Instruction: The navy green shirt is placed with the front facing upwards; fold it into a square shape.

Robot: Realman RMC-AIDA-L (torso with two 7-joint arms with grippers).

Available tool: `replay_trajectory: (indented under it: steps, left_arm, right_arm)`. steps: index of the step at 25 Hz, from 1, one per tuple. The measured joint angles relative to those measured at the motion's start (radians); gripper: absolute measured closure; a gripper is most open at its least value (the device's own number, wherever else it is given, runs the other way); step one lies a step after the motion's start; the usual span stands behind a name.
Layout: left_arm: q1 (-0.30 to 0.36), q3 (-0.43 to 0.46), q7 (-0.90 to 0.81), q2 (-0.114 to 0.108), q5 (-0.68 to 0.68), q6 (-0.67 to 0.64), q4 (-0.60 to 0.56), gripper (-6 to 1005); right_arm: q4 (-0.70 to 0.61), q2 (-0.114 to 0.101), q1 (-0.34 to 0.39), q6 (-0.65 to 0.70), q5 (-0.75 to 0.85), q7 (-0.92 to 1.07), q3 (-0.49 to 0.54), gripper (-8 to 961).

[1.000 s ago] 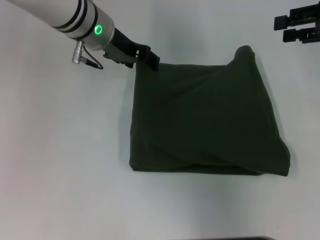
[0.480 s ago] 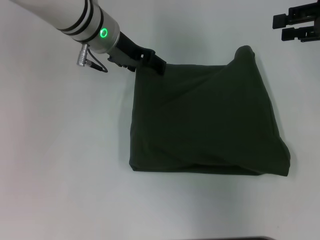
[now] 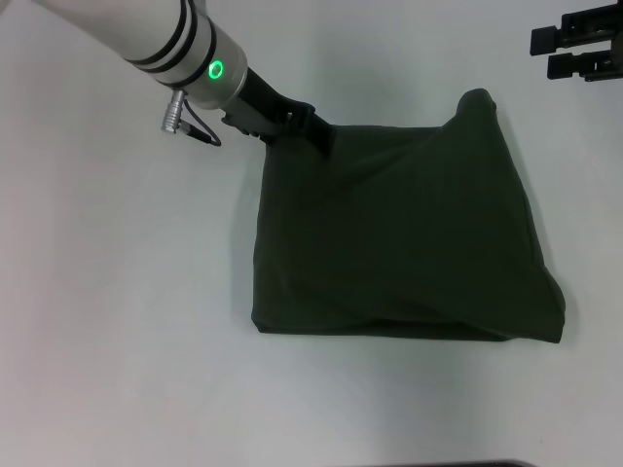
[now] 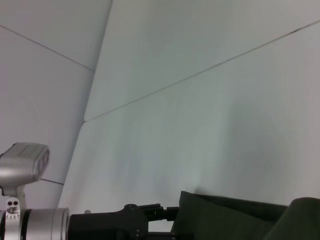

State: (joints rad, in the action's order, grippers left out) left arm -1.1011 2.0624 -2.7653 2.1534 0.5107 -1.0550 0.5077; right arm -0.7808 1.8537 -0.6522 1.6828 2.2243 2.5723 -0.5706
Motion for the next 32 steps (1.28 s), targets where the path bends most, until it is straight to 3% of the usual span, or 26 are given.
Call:
replay_trajectory:
  steps: [9,14,25,32]
  left_arm:
    - [0.000,-0.001,-0.003,0.002,0.000,-0.001,0.007,195]
    - [-0.003,-0.015,0.003,0.003,0.000,-0.012,0.020,291]
    - [-0.008,-0.043,-0.008,0.001,0.000,-0.006,0.020,746]
    - [-0.008,-0.042,-0.008,0.000,-0.001,-0.006,0.023,945]
  right_arm:
    - [0.000,0.000,0.004,-0.002,0.000,-0.002,0.008,350]
    - [0.001,-0.001,0.004,-0.002,0.000,-0.002,0.010,351]
    - [0.003,-0.002,0.002,-0.002,0.000,-0.003,0.013,351]
    - [0.004,-0.003,0.002,-0.002,0.000,-0.002,0.014,351]
